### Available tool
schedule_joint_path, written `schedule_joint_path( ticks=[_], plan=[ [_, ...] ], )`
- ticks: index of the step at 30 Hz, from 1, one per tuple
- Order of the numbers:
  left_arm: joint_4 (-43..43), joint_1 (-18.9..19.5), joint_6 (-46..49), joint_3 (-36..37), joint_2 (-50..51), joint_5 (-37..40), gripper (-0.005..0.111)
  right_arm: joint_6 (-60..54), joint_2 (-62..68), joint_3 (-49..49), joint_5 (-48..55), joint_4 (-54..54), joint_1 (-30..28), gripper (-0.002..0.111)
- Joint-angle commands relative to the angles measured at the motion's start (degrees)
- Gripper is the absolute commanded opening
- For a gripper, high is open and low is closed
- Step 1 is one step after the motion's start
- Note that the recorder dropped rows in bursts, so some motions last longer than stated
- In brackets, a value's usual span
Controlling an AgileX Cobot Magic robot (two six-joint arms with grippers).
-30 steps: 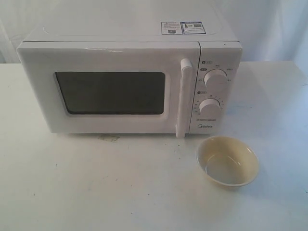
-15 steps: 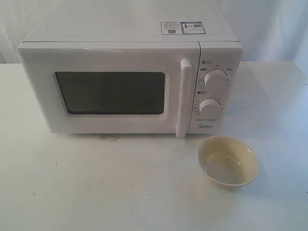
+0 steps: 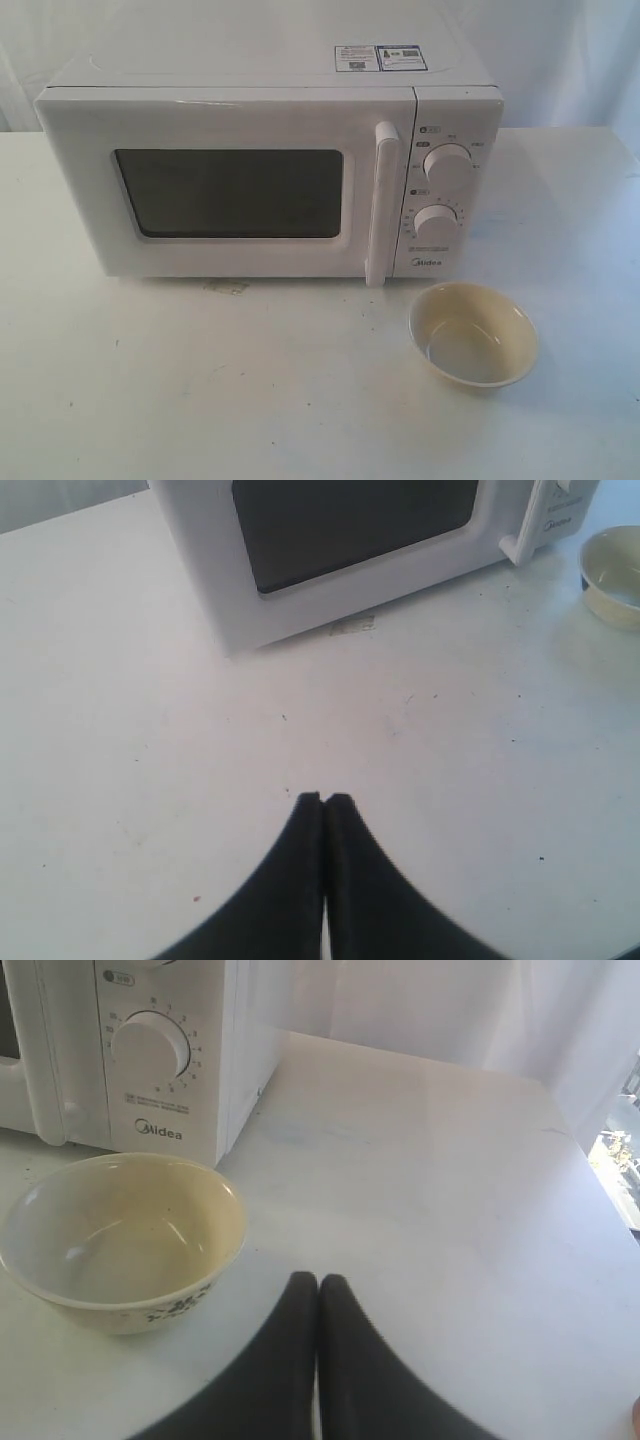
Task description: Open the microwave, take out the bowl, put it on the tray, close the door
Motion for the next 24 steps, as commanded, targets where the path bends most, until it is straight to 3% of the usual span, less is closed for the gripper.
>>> schedule_joint_path(
  ticks=[1,6,7,13,16,20,24],
  plan=[
    [-3.24,-0.44,2.26,2.93,-0.43,-11.96,0.0,-0.16,-0.38,0.28,-0.2,0.31,-0.23,0.0],
    [-5.36,-0.44,3.96,13.43,-0.34,-36.29,0.0,-0.16,-0.38,0.28,-0.2,0.15,-0.23,0.0],
    [-7.24,-0.44,3.96,18.17,-0.34,-42.09,0.0,-0.16,-0.38,0.28,-0.2,0.08,-0.23,0.0],
    [-6.28,-0.44,4.0,36.35,-0.34,-59.46,0.0,-0.16,-0.38,0.28,-0.2,0.08,-0.23,0.0],
    [-3.51,-0.44,-4.28,42.67,-0.72,-63.9,0.0,-0.16,-0.38,0.28,-0.2,0.08,-0.23,0.0],
    [0.47,-0.44,-9.86,47.16,-7.76,-63.77,0.0,-0.16,-0.38,0.28,-0.2,0.08,-0.23,0.0],
    [5.39,-0.44,-10.38,47.16,-11.1,-58.04,0.0,-0.16,-0.38,0.28,-0.2,0.08,-0.23,0.0]
  ],
)
